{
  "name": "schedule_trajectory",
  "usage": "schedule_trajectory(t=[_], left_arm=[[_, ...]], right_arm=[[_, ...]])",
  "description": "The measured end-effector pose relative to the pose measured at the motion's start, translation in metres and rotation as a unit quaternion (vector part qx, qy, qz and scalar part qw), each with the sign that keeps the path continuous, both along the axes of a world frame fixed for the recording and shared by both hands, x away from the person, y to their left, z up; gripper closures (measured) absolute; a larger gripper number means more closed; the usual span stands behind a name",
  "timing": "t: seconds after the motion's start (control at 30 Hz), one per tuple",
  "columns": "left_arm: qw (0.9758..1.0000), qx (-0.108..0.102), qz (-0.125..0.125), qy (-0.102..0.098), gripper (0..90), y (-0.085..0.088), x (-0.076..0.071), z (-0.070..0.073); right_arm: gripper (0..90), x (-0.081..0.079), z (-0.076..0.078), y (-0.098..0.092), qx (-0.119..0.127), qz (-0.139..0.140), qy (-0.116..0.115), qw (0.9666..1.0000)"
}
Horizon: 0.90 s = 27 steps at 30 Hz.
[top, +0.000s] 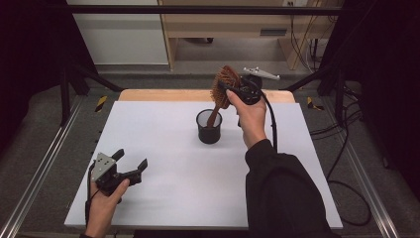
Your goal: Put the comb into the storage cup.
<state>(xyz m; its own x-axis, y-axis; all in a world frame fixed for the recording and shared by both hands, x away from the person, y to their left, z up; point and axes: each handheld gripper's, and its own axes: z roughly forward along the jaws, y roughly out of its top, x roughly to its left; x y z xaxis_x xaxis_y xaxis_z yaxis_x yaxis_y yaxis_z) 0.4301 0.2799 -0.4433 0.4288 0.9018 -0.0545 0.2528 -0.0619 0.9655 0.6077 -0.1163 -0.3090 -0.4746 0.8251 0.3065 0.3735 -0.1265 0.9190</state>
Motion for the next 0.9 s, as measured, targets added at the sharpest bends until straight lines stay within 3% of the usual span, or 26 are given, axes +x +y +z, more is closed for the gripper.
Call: schedule_trajectory(t=[0.9], left_arm=[[1.0,0.002,-0.002,0.002,6.1,0.0,0.0,0.0]], right_arm=[[50.9,0.006,-0.021,0.014,-0.022,0.012,0.016,0.9996]])
